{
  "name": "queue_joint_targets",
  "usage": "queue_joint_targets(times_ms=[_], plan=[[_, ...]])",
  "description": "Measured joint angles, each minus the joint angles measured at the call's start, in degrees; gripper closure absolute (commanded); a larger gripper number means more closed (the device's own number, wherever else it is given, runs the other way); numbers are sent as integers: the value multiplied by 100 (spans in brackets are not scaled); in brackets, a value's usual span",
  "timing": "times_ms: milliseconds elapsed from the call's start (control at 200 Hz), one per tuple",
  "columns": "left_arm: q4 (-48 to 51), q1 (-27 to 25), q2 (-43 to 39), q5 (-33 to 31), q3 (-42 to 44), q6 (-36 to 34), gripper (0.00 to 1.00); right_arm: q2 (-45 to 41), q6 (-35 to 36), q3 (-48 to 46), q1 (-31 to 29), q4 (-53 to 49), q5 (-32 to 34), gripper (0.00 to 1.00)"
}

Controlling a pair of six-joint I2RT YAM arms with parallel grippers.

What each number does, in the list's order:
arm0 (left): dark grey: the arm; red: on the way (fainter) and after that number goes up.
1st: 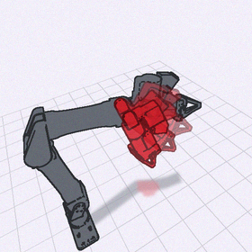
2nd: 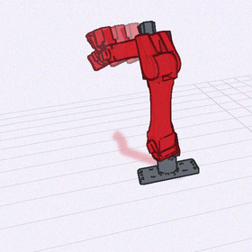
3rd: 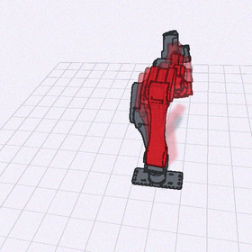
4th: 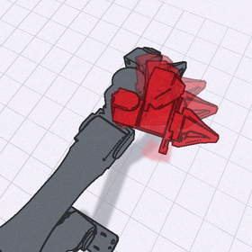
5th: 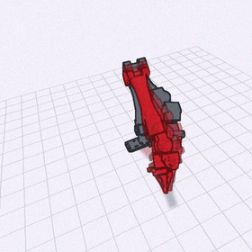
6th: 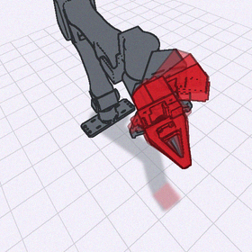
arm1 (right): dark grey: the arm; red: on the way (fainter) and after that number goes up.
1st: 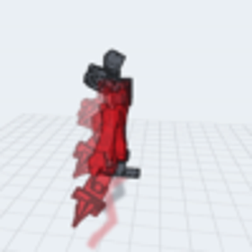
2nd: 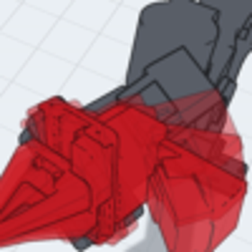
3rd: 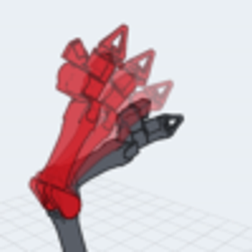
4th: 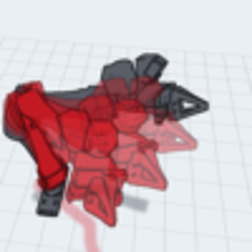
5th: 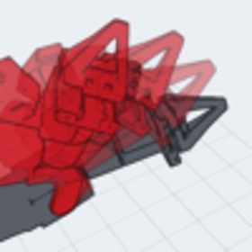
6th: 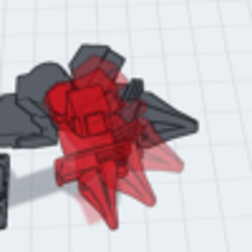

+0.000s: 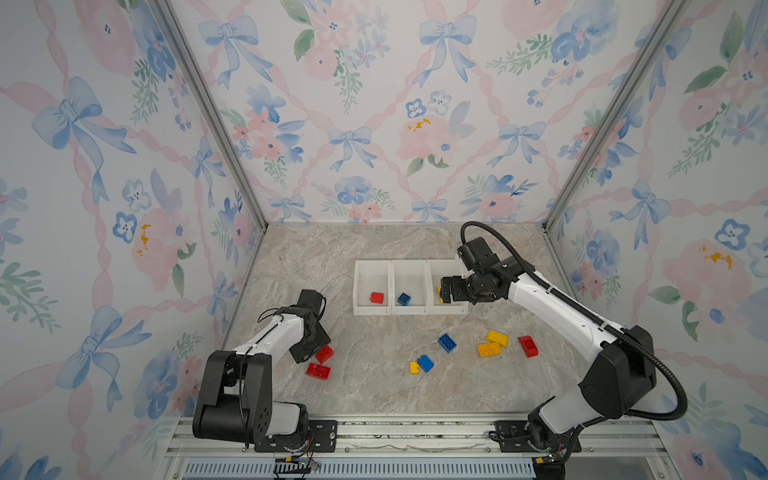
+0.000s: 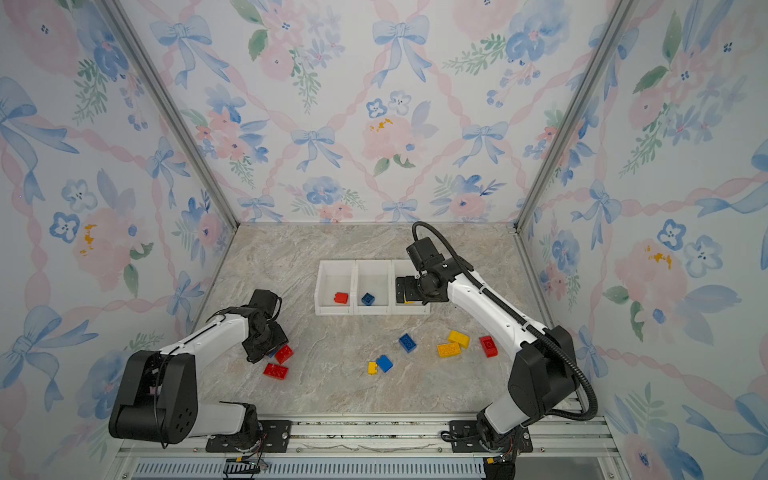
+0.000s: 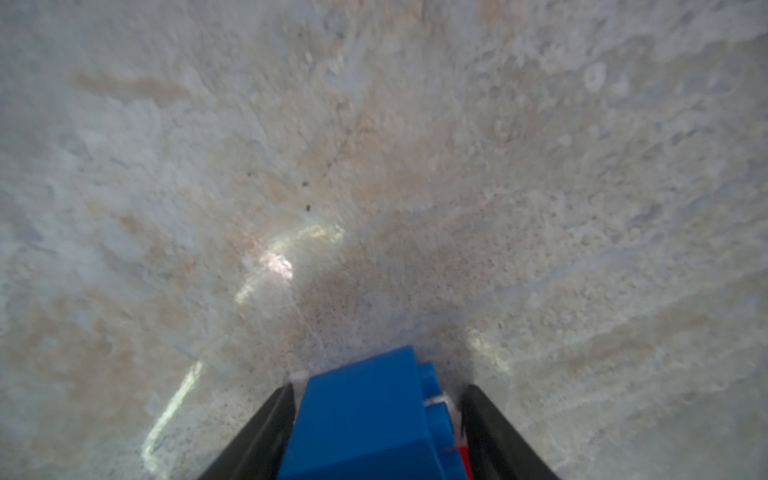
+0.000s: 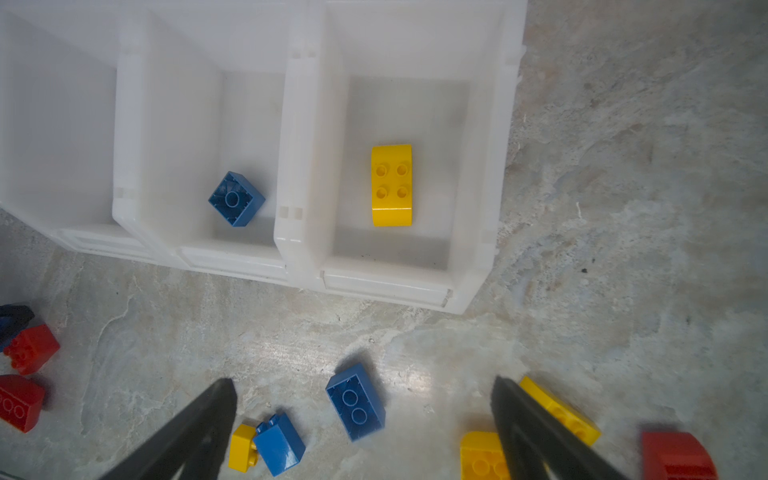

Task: Sort the legos into containers by color
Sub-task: 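Lift the blue brick with the left gripper and carry it over the middle bin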

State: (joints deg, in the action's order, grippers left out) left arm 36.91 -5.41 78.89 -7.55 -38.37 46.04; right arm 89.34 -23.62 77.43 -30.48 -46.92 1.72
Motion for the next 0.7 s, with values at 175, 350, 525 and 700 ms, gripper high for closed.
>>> queue_joint_targets(times_ms=[175,350,525,700], plan=[[-20,0,-9,-15,2,-33,51,-22,-39,0,0,0,0,1],[-61,0,-85,-28,2,-57,62,-74,-52,-2,0,0,0,1],[-59,-2,-297,-33,26,-59,65,-92,-94,-20,-2,2,0,1],[-61,-105,-822,-87,28,-59,70,-199,-162,-179,-2,17,-4,1]])
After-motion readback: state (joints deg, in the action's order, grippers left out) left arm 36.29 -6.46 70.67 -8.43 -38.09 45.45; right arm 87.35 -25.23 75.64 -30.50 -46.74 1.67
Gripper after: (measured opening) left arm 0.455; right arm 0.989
